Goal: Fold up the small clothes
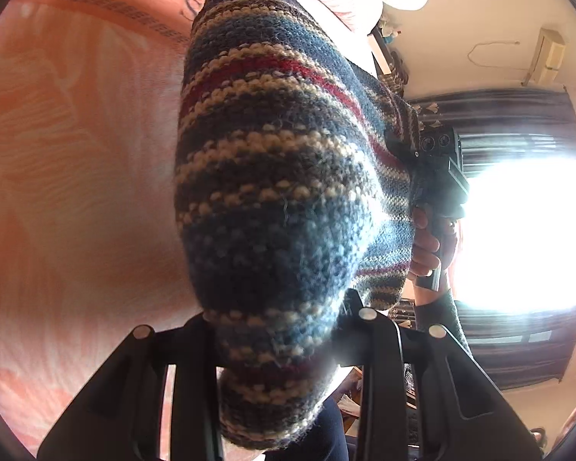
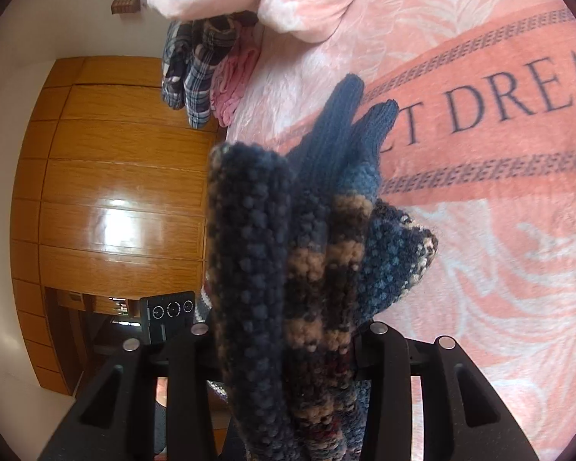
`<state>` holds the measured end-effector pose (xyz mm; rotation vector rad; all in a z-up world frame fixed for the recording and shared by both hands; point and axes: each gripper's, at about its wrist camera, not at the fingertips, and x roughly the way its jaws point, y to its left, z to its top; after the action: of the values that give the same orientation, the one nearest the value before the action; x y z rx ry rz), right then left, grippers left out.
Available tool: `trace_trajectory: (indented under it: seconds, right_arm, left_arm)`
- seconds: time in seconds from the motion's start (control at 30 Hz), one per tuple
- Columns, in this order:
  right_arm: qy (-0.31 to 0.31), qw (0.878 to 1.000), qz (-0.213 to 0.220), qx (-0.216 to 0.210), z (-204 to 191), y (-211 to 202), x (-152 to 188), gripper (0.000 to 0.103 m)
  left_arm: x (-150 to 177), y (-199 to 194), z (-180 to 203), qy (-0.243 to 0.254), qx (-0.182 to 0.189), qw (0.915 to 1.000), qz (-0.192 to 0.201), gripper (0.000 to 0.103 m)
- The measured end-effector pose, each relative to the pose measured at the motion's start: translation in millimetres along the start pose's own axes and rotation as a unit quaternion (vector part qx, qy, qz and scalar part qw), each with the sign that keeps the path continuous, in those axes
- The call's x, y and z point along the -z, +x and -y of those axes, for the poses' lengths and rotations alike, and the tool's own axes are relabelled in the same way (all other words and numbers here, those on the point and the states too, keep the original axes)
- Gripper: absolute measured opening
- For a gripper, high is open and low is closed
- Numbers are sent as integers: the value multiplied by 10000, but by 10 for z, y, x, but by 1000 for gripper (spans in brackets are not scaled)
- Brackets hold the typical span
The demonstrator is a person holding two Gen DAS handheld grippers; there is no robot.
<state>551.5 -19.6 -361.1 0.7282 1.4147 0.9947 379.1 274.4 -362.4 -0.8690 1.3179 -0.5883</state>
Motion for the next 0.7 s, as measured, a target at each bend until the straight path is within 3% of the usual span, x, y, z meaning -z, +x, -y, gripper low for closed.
trace_trajectory:
  seconds: [0.2, 0.4, 0.43, 0.5, 0.57, 0.63, 0.7]
  right_arm:
    - [93, 9994, -294, -154, -147, 636, 194, 41]
    - [346, 9971, -676, -32, 49, 1116, 396, 43]
    - [362, 9968, -697, 121, 95, 1149, 412, 45]
    - [361, 9960, -640, 503, 148, 1127, 445, 67]
    - [478, 9967, -390, 524, 168, 930, 474, 76]
    - [402, 9965, 88, 730, 93, 609, 531, 75]
    - [185, 9955, 576, 723, -58, 288, 635, 62]
  left_arm:
    - [335, -416, -367, -250, -126, 9994, 226, 30]
    - [633, -425, -765, -690, -140, 9973, 215, 31]
    - [673, -382, -845, -759, -140, 9968, 217, 33]
    - [768, -342, -1008, -881, -125, 9957, 259, 50]
    - [818, -365, -1060, -888, -431, 9945, 351, 67]
    - [857, -511, -980, -874, -1043, 9890, 573, 75]
    - [950, -737, -775, -625, -1679, 9782, 1048, 77]
